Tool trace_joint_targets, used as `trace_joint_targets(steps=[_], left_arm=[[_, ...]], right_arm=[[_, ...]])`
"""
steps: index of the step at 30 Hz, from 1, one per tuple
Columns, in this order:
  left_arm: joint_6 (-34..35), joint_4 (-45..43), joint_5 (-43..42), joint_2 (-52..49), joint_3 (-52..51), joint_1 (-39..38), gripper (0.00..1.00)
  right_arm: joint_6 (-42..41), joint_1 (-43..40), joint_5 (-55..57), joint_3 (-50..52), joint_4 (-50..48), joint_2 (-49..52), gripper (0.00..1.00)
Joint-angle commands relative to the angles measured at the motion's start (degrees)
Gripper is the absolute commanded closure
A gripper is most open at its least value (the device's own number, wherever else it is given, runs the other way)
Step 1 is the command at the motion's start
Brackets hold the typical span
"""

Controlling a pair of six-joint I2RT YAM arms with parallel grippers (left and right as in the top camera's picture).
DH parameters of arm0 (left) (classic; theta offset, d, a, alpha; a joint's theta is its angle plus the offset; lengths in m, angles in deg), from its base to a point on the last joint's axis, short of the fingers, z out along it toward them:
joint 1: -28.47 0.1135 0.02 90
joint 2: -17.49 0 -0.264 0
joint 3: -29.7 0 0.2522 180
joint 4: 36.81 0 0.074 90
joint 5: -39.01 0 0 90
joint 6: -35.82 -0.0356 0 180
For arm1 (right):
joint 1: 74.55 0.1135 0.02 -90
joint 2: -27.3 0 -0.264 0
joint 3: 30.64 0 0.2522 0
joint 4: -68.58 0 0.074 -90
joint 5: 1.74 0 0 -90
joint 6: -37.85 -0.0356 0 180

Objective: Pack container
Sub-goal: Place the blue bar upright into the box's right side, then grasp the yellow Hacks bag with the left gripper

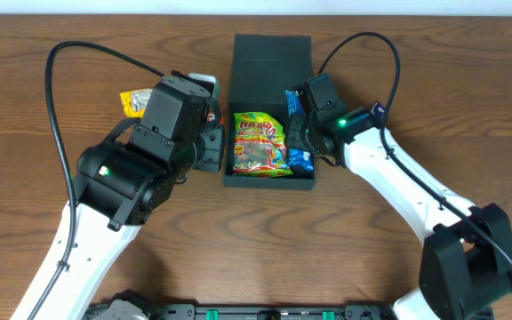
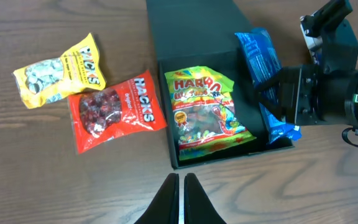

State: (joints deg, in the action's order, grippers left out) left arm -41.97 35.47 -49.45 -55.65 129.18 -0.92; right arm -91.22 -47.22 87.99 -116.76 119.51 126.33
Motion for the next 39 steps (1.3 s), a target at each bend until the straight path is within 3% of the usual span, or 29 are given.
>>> trace_joint_targets(steps=[1, 5, 15, 19, 26, 31, 35, 39], left_arm=[[-0.44, 0.2, 0.55, 0.63, -0.57, 0.22, 0.94], [-0.68, 0.11, 0.59, 0.63, -0.57, 0.22, 0.94], [-0.68, -0.17, 4.42, 0.63, -0.57, 0.22, 0.94], [-1.33, -1.01, 10.1, 0.55, -0.59, 0.24, 0.94], [-1.92, -5.42, 11.93, -1.36, -0.59, 5.05, 0.93], [-1.92, -7.61, 11.89, -4.57, -0.59, 10.69, 0.83], [-1.97, -10.84, 11.93, -8.96, -0.59, 14.58, 0.62], [-7.1, -14.8, 11.91, -14.34, -0.59, 16.76, 0.46]], right_arm=[[-1.2, 0.5, 0.44, -0.92, 1.27, 0.33, 0.62], [-1.2, 0.5, 0.37, -0.92, 3.5, 0.31, 0.44], [-1.14, 0.48, 0.04, -1.55, 4.39, -0.5, 0.39], [-0.33, 0.44, 0.52, -3.02, 4.33, -2.43, 0.38], [1.92, -0.68, 8.5, -3.87, 3.98, -8.5, 0.29], [3.37, -3.21, 9.94, -3.87, 3.96, -11.45, 0.25], [3.41, -5.31, 9.92, -3.87, 4.35, -11.69, 0.23], [5.57, -6.47, 9.99, -3.85, 4.42, -11.69, 0.22]])
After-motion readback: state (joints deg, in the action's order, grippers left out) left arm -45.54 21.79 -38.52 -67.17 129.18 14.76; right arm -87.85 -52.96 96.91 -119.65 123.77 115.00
